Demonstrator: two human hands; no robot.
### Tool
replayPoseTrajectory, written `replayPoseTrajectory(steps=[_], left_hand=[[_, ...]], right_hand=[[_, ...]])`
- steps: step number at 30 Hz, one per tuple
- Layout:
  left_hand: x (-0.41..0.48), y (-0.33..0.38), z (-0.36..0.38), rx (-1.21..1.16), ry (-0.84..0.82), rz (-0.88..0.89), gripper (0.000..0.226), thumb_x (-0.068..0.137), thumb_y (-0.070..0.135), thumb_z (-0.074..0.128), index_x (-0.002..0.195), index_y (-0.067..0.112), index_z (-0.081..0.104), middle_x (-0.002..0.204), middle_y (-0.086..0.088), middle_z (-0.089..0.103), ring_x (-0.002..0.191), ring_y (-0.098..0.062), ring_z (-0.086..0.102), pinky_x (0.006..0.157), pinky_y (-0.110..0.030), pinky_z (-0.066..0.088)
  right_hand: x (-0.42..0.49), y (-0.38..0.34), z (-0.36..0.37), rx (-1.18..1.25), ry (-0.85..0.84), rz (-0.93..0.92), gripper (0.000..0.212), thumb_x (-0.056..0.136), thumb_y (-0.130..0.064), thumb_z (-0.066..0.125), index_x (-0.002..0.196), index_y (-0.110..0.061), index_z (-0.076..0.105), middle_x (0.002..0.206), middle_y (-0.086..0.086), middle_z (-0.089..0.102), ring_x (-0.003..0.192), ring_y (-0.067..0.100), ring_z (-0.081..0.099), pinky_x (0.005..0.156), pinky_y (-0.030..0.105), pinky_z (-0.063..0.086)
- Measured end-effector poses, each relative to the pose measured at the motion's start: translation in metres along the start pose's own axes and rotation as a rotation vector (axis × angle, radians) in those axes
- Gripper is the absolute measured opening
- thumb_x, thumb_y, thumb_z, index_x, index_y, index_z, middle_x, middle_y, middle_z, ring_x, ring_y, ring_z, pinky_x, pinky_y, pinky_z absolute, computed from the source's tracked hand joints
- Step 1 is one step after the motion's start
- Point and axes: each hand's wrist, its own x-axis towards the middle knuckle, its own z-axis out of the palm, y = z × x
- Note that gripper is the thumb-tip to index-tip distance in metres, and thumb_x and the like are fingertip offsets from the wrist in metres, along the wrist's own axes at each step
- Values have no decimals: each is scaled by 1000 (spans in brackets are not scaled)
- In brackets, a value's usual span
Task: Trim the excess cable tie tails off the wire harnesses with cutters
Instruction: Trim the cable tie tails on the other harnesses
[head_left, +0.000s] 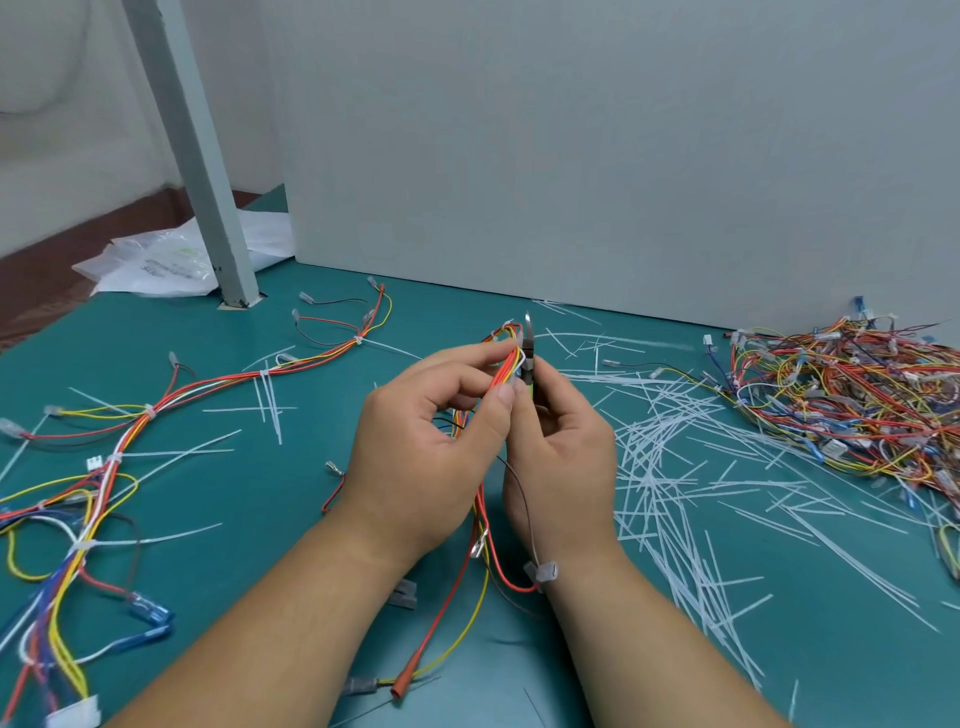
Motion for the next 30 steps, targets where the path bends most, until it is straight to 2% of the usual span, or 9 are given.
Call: replayPoseTrajectory(steps=[2,4,8,12,19,22,25,27,30], left_hand=[[1,0,-1,67,1,27,13,91,19,65,82,18,74,119,9,73,114,-14,68,92,-30,55],[2,1,-2,181,11,87,13,91,18,66,80,17,73,116,8,73,113,-9,68,95,-24,51],[4,2,-5,347,16,179,10,87,12,68,78,11,72,114,6,74,110,-5,67,96,-22,48],[6,3,-8,399,20,211,14,85,12,66,72,10,64,110,6,72,107,-5,66,93,-18,46],[4,1,-7,315,6,113,19,88,23,64,73,12,65,105,6,71,104,-5,64,86,-15,44],[5,4,-6,215,27,3,22,88,45,58,93,25,66,113,7,66,113,-10,60,86,-20,45],[5,1,-10,96,2,-97,45,84,58,58,125,37,56,134,14,58,128,-11,53,97,-36,50],[5,-2,-10,2,-78,-175,58,83,61,58,136,39,51,138,19,56,134,-9,49,105,-46,47],[4,-5,-7,-46,-215,-257,68,85,61,56,147,33,47,147,16,53,141,-9,44,115,-49,39]], right_hand=[[0,2,-1,-66,40,7,29,93,-29,64,105,-54,73,99,-14,77,95,7,71,86,30,56],[0,4,-3,-170,62,-19,28,92,-30,64,116,-39,74,101,-9,74,97,11,69,88,37,56],[-1,2,-4,-287,77,-71,29,97,-23,66,126,-23,72,104,-9,68,101,8,64,91,27,51],[-1,2,-5,-359,63,-94,26,98,-19,69,124,-20,71,102,-7,66,99,6,62,89,20,47],[1,2,-6,-240,35,-19,19,95,-35,59,106,-29,74,85,-1,69,76,19,61,72,39,52],[0,-1,-5,-103,14,-27,19,96,-30,61,102,-43,73,91,-6,75,81,18,65,76,32,54],[-2,-3,-4,26,-54,-9,27,99,-21,62,106,-44,74,98,-13,78,90,9,71,84,27,56],[-2,-2,-4,88,-87,-3,27,101,-15,61,115,-34,75,99,-16,77,89,1,69,83,21,54],[-2,-2,-5,161,-106,10,28,100,-12,59,124,-10,73,108,-9,78,99,5,71,90,22,53]])
